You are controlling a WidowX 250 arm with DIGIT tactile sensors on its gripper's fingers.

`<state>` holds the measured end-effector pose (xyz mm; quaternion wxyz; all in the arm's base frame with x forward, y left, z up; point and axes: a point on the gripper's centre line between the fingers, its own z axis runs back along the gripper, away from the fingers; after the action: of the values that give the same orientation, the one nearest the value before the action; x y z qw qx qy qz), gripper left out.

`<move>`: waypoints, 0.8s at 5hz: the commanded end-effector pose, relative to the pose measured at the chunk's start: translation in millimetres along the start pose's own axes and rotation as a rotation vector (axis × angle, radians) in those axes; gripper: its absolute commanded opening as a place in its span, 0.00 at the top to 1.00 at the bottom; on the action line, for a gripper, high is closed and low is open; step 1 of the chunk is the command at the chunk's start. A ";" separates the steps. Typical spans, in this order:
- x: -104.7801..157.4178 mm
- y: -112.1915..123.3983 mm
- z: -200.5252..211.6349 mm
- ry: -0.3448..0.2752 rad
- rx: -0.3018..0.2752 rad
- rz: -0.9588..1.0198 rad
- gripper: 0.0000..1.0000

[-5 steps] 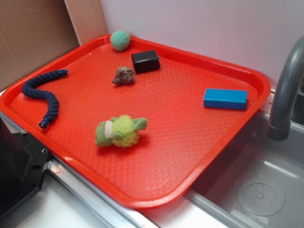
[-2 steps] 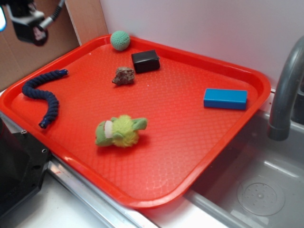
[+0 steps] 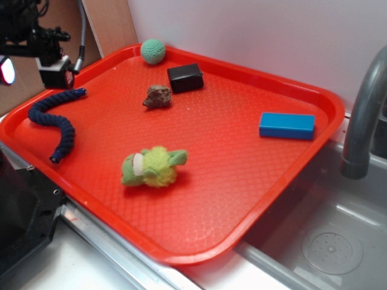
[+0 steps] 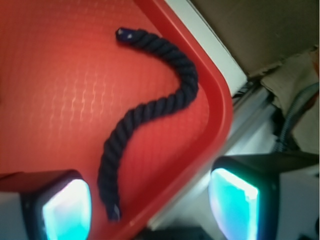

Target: Grab the blue rope.

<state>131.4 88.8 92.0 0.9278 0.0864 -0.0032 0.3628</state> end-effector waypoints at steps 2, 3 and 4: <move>24.8 -9.8 -48.7 0.033 -0.097 0.098 0.00; 27.7 -24.4 -70.0 0.108 -0.071 0.113 0.00; 26.9 -30.5 -81.1 0.137 -0.051 0.093 0.00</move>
<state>175.6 100.2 13.7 0.9126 0.0344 0.0416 0.4053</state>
